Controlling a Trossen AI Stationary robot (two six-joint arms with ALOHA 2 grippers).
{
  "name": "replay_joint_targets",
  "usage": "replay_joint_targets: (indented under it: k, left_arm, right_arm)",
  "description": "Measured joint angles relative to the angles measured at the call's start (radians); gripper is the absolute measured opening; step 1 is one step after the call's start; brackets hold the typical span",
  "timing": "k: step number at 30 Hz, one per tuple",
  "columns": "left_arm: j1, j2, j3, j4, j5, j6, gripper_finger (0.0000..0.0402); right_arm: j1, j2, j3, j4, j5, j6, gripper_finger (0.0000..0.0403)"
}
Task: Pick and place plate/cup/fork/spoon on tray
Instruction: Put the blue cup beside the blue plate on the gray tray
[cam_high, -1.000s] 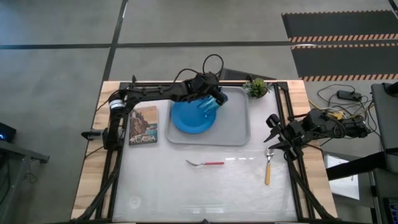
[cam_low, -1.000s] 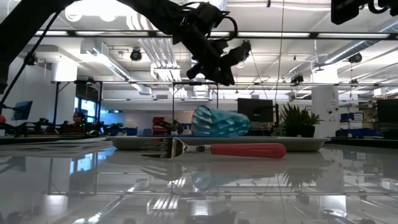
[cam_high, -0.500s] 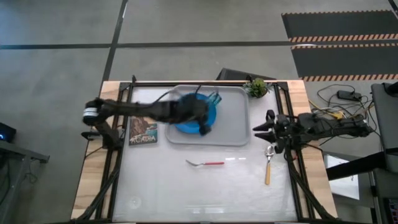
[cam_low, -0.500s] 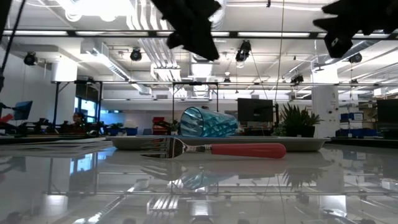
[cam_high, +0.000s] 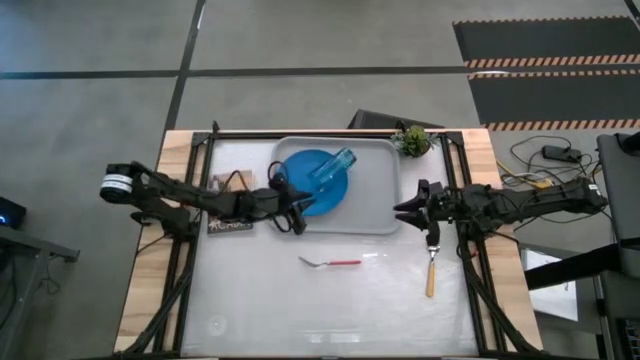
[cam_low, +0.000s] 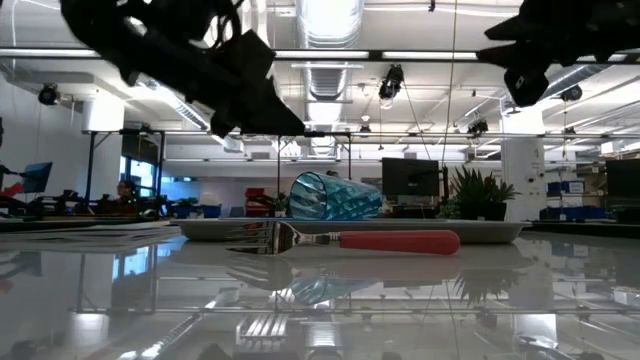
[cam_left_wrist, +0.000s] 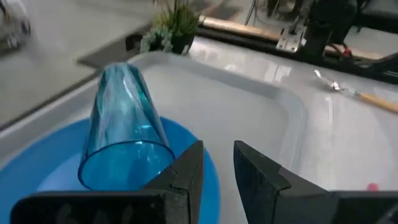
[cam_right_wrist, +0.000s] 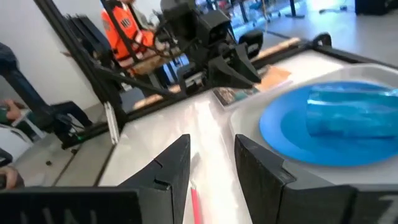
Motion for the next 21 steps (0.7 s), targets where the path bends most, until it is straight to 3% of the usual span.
replay_joint_targets:
  k: [5, 16, 21]
  left_arm:
    - [0.000, 0.089, -0.085, 0.226, -0.026, 0.074, 0.0074]
    - [0.031, 0.258, 0.006, 0.241, -0.116, 0.002, 0.0183]
    - [0.074, 0.295, 0.022, 0.239, -0.119, -0.108, 0.0199]
  right_arm:
    - [0.000, 0.014, 0.001, 0.010, 0.000, -0.003, 0.0114]
    - [-0.002, 0.011, 0.008, 0.010, 0.000, -0.015, 0.0114]
    - [-0.002, 0.012, 0.009, 0.010, 0.000, -0.023, 0.0114]
